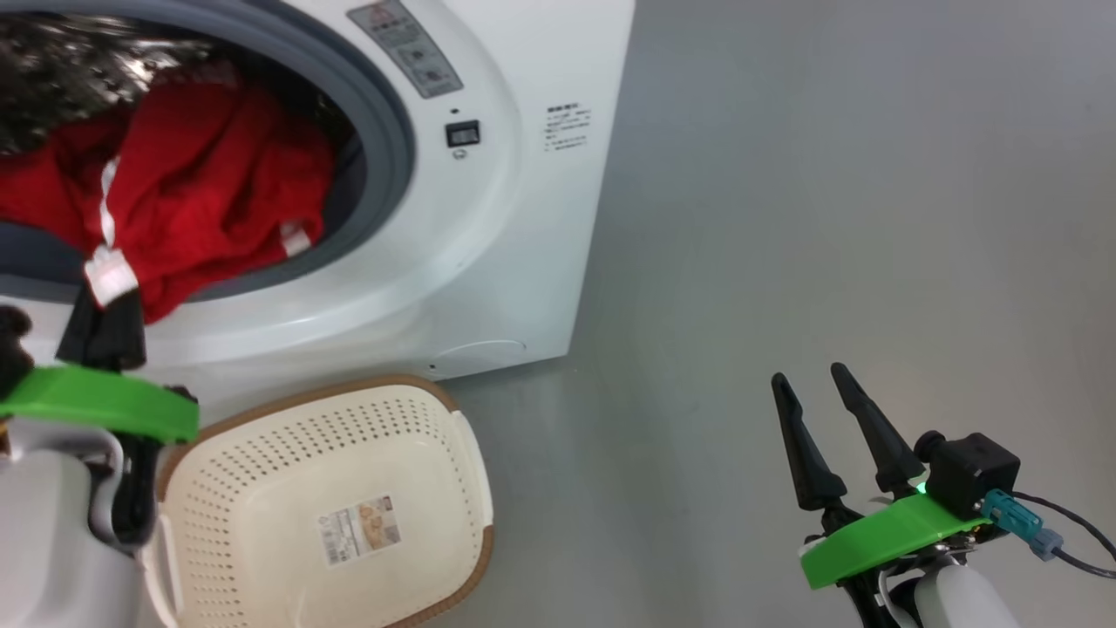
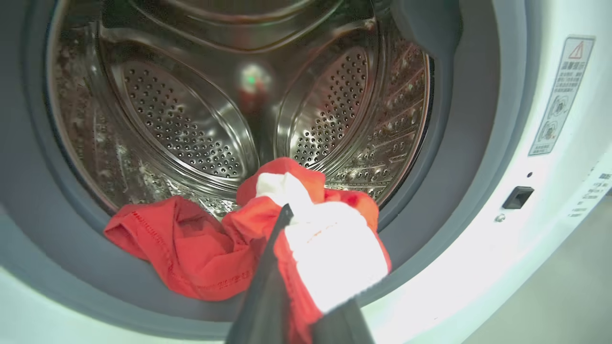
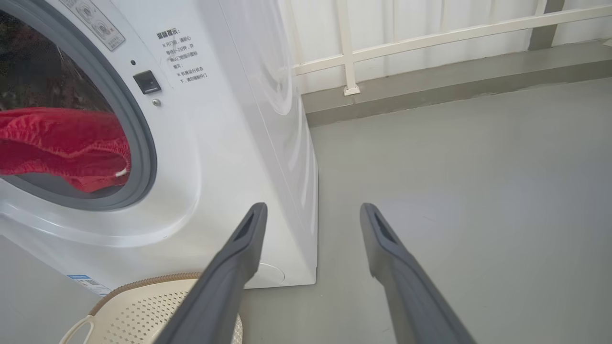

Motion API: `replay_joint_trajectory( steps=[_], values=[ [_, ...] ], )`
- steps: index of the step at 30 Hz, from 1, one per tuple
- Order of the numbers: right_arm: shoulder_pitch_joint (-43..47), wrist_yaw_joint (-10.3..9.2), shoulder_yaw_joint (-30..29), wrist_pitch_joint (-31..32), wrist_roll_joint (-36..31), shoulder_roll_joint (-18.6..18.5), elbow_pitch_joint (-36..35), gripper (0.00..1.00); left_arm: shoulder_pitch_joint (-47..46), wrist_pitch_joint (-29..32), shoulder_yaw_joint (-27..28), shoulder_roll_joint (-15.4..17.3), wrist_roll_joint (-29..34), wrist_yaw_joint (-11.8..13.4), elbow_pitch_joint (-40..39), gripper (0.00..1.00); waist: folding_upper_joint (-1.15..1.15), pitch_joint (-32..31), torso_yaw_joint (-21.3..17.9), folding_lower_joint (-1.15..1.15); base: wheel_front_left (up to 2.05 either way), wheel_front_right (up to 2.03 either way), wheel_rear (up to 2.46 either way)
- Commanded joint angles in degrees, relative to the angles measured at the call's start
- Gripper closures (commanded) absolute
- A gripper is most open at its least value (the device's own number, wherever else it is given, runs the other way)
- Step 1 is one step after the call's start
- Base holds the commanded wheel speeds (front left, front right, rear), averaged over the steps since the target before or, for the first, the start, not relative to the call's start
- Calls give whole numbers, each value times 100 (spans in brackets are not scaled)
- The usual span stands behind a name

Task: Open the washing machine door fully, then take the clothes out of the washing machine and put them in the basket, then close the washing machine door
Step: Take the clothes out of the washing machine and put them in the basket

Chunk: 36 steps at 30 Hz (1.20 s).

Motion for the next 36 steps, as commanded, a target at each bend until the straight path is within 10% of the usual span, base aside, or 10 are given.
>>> replay_joint_trajectory(
  steps=[1,22,36],
  values=[
    [78,9,101,-68,-54,-30,-118,0,89,-69,256,201,74,26,-274,100,0,-198,204,0,0,0,0],
    [164,9,1,-68,-60,-169,-188,0,2441,-70,1221,-396,314,26,-3048,100,0,-224,482,0,0,0,0],
    [27,9,3,-68,-104,-122,-222,0,3134,-70,843,-514,402,26,-2857,100,0,25,470,0,0,0,0]
  ],
)
